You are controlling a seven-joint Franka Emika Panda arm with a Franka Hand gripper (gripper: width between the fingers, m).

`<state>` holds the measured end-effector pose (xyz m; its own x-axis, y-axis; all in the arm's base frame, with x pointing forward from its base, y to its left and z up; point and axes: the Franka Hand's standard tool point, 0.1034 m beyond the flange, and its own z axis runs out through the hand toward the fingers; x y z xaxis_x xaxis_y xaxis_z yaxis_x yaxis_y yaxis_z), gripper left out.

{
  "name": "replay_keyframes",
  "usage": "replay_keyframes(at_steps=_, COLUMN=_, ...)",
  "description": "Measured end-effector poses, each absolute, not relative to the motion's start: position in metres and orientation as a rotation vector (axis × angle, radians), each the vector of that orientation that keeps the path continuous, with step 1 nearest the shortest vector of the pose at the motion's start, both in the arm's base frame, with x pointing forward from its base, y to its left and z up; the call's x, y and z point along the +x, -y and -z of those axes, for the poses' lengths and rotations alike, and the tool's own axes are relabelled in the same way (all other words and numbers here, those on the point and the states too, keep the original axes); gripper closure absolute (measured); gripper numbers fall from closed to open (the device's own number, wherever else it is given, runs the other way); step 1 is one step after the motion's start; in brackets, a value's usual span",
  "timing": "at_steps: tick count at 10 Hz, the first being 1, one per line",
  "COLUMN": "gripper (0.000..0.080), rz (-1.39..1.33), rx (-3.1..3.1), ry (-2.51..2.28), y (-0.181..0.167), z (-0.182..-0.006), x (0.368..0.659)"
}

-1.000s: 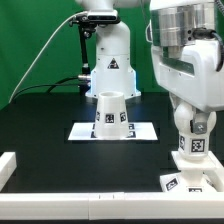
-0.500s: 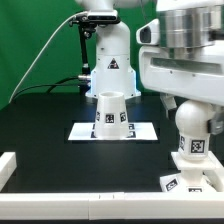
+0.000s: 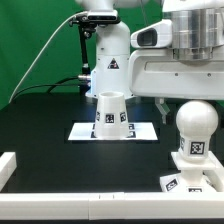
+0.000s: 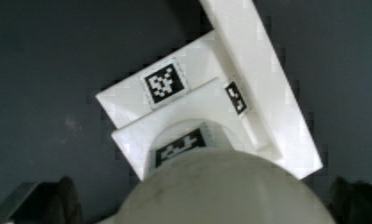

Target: Assemble lamp

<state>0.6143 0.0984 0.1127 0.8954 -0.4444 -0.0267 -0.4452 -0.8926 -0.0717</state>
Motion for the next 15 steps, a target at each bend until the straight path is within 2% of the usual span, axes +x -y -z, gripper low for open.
replay_keyframes(at_steps=3, gripper=0.0101, rz=0.114, rx=-3.112, ry=0.166, y=-0.102, z=-0.121, x=0.623)
replay_keyframes(at_steps=6, gripper=0.0101, rz=0.187, rx=-3.105, ry=0.36, y=-0.09, z=-0.119, x=0.62)
replay_keyframes(at_steps=7, gripper=0.0211, rz=0.186, rx=-3.106, ry=0.342, y=-0.09, z=-0.118, x=0.62)
replay_keyframes(at_steps=10, gripper=0.0227, rz=0.196, rx=-3.114, ry=0.175, y=-0.091, z=-0.118, x=0.621)
replay_keyframes(at_steps=15, gripper=0.0225, rz=0.193, rx=-2.976, ry=-0.801, y=-0.085, z=-0.12, x=0.624)
